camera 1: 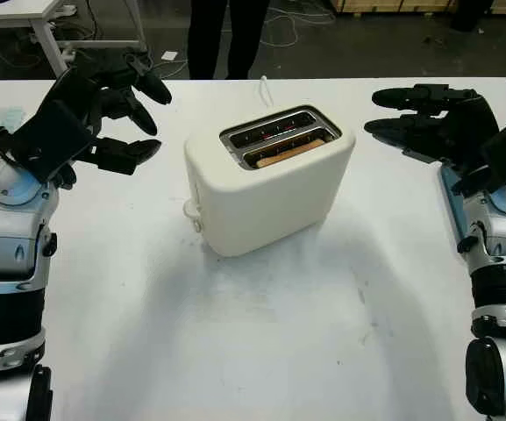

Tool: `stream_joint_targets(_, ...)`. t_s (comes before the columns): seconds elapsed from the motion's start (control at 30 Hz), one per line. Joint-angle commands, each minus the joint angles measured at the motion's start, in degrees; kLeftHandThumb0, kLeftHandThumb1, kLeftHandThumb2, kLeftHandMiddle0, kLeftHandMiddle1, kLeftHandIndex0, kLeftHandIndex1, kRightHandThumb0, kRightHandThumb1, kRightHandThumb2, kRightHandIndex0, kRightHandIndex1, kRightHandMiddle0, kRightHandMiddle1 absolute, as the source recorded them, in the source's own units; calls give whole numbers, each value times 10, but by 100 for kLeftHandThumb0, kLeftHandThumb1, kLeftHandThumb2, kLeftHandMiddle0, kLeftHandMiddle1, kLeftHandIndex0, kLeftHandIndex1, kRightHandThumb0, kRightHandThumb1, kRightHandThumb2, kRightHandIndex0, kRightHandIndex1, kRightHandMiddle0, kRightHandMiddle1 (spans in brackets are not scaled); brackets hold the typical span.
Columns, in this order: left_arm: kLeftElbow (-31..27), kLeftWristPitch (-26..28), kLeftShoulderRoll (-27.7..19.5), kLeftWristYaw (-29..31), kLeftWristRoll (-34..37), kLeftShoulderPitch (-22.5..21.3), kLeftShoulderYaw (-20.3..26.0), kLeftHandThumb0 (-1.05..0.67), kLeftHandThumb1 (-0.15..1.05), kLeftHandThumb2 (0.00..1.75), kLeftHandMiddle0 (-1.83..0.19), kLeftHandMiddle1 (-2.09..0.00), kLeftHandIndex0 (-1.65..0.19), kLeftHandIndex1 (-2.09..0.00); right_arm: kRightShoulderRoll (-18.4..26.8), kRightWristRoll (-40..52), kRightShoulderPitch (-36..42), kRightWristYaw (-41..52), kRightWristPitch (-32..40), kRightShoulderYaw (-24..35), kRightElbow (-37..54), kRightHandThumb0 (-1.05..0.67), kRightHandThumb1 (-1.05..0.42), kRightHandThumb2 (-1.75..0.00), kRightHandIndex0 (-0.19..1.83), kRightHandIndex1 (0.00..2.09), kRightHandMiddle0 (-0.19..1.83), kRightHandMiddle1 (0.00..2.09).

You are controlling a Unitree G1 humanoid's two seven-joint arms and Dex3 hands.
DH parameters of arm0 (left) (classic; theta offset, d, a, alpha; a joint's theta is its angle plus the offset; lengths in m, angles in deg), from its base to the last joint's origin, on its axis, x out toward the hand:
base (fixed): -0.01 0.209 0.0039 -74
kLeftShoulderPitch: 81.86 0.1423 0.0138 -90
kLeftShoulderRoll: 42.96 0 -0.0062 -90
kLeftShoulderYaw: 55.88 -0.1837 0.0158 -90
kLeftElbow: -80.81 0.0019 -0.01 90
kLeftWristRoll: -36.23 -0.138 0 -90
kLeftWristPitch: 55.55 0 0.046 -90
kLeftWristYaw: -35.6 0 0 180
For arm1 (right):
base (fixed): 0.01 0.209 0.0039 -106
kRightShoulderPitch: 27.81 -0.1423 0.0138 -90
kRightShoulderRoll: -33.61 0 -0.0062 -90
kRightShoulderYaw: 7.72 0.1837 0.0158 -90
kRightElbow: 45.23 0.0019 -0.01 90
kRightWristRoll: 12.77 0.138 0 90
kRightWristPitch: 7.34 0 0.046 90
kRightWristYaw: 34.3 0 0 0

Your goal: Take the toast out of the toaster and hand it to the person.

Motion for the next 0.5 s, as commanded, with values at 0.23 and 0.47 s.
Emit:
stream_joint_targets(0.23, 25, -38, 1, 9, 3, -3, -1, 46, 49, 71, -56, -146, -50, -129, 0, 6, -16, 9, -29, 4, -34, -30, -75, 0, 112, 1, 102, 1)
stream_joint_targets(0.47, 22, -30, 3, 2, 2, -1, -1, 44, 46, 73, -58, -146, -51, -128, -4, 4, -19, 7, -38, 3, -43, -26, -74, 0, 116, 2, 105, 2)
